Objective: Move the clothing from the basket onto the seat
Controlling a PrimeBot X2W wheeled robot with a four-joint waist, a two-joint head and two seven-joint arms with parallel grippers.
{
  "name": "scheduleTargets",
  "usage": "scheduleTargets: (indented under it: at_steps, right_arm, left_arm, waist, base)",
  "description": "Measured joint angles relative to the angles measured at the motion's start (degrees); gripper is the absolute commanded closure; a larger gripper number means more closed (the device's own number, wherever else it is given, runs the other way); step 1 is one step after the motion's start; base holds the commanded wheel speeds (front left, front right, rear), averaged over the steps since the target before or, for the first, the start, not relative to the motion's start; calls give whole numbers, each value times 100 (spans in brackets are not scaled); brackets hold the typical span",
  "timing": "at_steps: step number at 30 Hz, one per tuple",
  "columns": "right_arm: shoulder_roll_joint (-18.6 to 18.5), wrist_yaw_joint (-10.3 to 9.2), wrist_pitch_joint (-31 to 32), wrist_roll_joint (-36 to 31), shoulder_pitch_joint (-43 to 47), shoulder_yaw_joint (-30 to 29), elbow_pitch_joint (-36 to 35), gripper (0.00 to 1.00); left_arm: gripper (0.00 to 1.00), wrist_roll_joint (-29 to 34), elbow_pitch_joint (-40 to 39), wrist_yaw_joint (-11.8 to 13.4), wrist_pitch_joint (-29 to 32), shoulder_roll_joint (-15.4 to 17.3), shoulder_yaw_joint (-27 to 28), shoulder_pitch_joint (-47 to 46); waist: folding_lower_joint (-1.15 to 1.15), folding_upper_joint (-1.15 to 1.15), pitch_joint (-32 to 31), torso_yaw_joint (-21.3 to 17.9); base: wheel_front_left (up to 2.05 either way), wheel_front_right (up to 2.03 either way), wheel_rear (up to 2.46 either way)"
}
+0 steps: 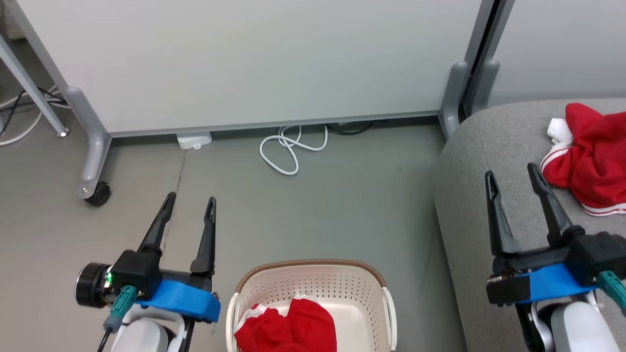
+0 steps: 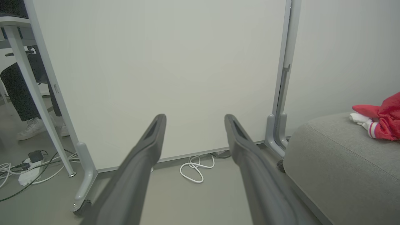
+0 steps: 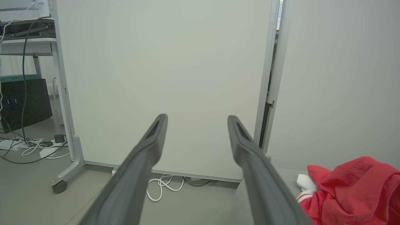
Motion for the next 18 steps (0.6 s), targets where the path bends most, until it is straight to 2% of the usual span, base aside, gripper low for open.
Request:
scheduleTargets:
  at_steps: [18]
  right_arm:
    - [153, 0, 0, -48, 1029, -358, -265, 0]
  left_arm:
    - [0, 319, -129, -192, 0, -241, 530, 639]
  waist:
    - [1, 0, -385, -13]
  base:
    - [0, 0, 0]
